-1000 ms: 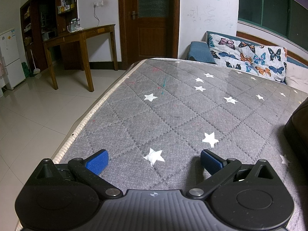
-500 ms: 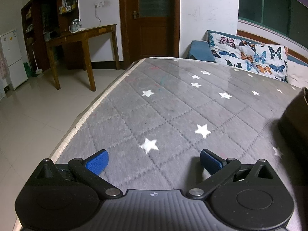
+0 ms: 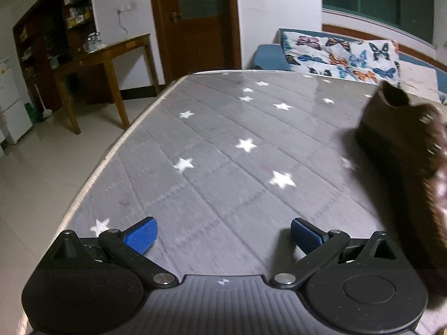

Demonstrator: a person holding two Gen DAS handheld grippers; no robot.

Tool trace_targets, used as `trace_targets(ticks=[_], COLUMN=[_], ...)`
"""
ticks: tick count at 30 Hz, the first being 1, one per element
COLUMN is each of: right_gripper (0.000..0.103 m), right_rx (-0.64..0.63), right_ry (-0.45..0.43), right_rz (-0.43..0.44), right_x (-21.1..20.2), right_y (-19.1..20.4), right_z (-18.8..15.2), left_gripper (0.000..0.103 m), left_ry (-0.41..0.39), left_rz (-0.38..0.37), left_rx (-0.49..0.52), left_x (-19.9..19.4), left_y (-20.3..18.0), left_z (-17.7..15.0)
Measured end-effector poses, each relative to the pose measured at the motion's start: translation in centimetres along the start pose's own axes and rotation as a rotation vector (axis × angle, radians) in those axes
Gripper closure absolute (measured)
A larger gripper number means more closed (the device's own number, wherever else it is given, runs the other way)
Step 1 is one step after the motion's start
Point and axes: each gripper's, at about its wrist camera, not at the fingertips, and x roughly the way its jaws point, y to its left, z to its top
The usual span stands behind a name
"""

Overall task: Lace up shoes with both hands
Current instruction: 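Move both tools toward the brown shoe and loose brown shoelace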

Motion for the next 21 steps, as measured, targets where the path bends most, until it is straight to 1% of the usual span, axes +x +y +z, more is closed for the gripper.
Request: trace_targets(ticks=[2, 5, 14, 17, 21], right_gripper=[0.0, 0.0, 0.0, 0.0, 0.0], right_rx=[-0.022, -0.048, -0.094, -0.102, -0.111], right_ry=[0.001, 0.004, 0.016, 0.019, 0.019], right_rz=[0.02, 0.048, 0.118, 0.132, 0.149], right_x=[-0.5, -1.1, -2.3, -2.4, -2.8], right_y=[1.0, 2.3, 5.0, 5.7, 6.4], right_z=[-0.3, -0.6, -1.4, -1.6, -1.7], left_gripper=[0.0, 0.0, 0.0, 0.0, 0.0], left_ry=[0.0, 0.009, 0.011, 0.024, 0.039], left_rz=[-0.005, -0.01, -0.041, -0.05, -0.058], left_rx=[0.011, 0.021, 0.052, 0.053, 0.057], left_x=[-0.8, -1.2, -4.0, -3.3, -3.9], left_y=[-0.7, -1.1, -3.5, -2.8, -3.3], left_z=[-0.5, 0.2, -1.3, -0.4, -0.8])
